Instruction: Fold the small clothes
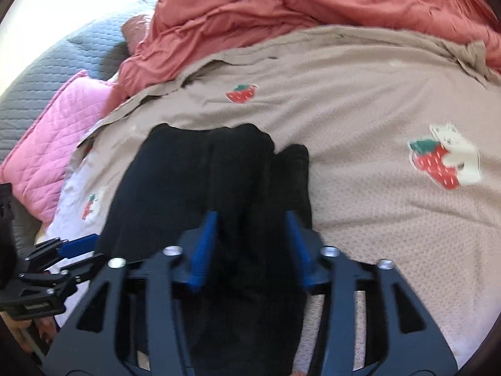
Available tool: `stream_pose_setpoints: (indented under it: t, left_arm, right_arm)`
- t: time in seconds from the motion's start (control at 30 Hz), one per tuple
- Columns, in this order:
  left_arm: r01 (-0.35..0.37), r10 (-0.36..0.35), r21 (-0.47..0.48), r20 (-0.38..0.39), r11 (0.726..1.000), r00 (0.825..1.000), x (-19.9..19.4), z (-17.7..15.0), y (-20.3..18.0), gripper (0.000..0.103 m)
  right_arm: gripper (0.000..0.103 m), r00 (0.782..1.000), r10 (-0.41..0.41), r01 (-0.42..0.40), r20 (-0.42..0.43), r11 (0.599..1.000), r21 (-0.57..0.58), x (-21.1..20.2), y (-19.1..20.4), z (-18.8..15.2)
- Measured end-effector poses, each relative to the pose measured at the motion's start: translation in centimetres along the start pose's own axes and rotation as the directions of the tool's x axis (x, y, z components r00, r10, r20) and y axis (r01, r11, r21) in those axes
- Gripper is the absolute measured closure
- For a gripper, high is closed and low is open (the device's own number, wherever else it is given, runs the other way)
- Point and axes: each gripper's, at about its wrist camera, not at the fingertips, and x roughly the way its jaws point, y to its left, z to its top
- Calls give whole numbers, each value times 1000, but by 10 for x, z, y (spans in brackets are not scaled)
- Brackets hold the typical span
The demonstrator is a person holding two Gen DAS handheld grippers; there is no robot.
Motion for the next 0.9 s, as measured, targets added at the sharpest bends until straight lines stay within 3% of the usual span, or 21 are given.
stream_pose_setpoints:
  t: [0.2,0.37,0.43,0.5,0.9]
  left_arm:
    - [9,-9,-9,-5,1000,1000,5,-1,1,44]
    - [14,-14,-14,-6,1000,1000,5,-1,3,43]
    - [12,-12,-12,-7,1000,1000,6,-1,3,43]
    - [11,-11,-9,-9,1000,1000,7,-1,2,43]
    - [4,-4,37,6,999,1000,-5,3,-14,45]
  right_arm:
    - [66,996,90,-87,-27,993,83,11,-10,-6]
    - [73,1000,2,-3,-10,998,-66,6,16,-2]
    - [78,1000,1,-2,-12,997,-75,7,17,-2]
    - [90,1000,24,-25,-18,997,-68,10,16,-4]
    - [96,997,-52,61,51,983,-176,-12,36,7]
